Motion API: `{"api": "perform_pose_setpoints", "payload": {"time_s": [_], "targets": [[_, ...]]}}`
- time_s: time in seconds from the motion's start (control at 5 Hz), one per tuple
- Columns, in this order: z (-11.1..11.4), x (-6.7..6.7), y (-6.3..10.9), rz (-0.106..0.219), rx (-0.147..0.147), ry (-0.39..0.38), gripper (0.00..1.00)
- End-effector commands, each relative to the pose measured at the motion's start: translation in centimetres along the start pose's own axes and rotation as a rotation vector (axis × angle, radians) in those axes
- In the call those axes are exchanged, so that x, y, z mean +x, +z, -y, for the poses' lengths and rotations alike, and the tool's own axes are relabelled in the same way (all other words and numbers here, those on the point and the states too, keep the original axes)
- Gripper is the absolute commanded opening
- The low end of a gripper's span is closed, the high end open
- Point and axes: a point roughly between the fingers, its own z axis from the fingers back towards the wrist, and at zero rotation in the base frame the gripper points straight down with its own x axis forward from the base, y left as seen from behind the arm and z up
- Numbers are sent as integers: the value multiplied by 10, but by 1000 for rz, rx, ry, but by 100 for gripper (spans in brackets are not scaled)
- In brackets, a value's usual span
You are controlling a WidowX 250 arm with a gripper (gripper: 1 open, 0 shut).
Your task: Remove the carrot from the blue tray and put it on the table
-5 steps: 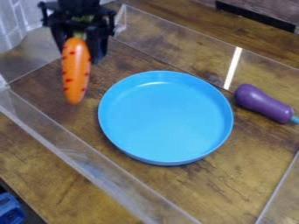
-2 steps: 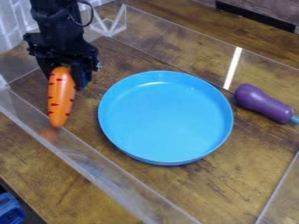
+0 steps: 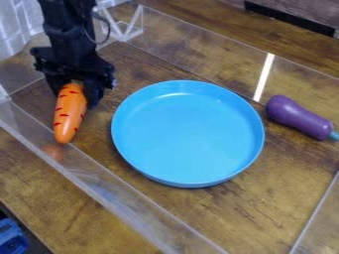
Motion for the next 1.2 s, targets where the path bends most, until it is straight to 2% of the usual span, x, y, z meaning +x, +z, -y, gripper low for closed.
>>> {"api": "perform_pose_setpoints", "payload": {"time_s": [0.0, 0.2, 0.4, 0.8, 1.0], "targets": [[5, 8, -3, 62, 9, -39, 0], [6, 5, -13, 68, 18, -70, 0], [8, 4, -15, 67, 16, -90, 0], [0, 3, -21, 61, 22, -56, 0], [5, 6, -23, 55, 30, -48, 100]]}}
